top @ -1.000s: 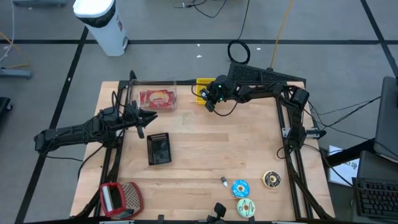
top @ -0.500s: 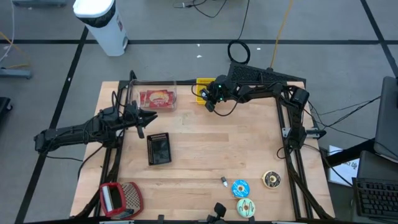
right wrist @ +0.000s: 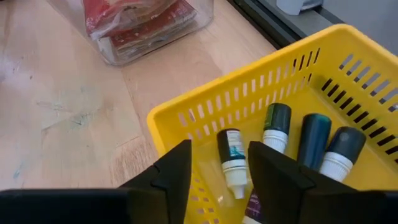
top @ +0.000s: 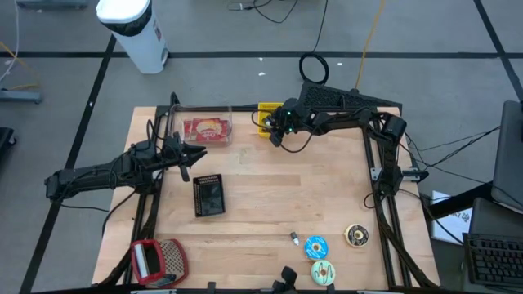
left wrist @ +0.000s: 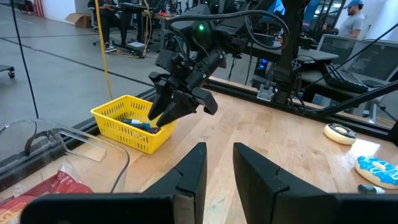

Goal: Pick & Place Food Item
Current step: Put the green food coloring bottle into the yellow bin

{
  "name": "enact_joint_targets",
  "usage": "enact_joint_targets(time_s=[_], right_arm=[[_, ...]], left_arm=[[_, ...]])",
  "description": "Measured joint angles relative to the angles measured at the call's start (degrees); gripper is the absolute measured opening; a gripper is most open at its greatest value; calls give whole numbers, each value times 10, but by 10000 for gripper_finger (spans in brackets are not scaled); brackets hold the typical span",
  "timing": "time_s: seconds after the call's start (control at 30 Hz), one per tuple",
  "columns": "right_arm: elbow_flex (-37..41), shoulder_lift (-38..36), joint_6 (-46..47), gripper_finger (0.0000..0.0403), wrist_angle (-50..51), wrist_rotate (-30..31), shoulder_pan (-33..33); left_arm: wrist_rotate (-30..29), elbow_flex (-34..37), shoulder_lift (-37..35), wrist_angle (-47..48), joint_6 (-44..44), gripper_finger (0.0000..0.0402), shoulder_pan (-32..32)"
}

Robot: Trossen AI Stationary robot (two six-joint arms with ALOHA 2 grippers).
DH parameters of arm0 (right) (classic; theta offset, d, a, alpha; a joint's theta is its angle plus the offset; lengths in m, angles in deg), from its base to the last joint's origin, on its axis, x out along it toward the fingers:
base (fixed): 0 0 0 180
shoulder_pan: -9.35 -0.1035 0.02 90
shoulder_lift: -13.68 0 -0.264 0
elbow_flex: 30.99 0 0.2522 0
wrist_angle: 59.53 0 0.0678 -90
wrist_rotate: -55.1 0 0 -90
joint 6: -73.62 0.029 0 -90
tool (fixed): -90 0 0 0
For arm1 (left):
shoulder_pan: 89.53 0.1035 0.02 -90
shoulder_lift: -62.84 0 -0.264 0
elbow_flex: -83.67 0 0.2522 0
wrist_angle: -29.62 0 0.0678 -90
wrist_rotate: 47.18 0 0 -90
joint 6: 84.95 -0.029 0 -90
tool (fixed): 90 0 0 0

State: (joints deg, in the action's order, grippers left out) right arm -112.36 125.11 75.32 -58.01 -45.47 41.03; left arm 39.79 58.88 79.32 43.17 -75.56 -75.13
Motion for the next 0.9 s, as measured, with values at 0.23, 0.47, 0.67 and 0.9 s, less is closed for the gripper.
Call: enact_joint_targets(time_s=[0.23, 0.47, 0.67, 0.9], right_arm=[[0, -58, -65, 157, 29, -1, -39], [0, -151, -99, 151, 114, 0, -148], [0, -182, -99, 152, 201, -1, -277], [0, -172, -54, 151, 256, 0, -416]], left_arm=[[0, 0, 0, 0, 0, 79, 0], [0, 0, 0, 0, 0, 79, 0], [0, 0, 0, 0, 0, 79, 0], [0, 0, 0, 0, 0, 79, 0]])
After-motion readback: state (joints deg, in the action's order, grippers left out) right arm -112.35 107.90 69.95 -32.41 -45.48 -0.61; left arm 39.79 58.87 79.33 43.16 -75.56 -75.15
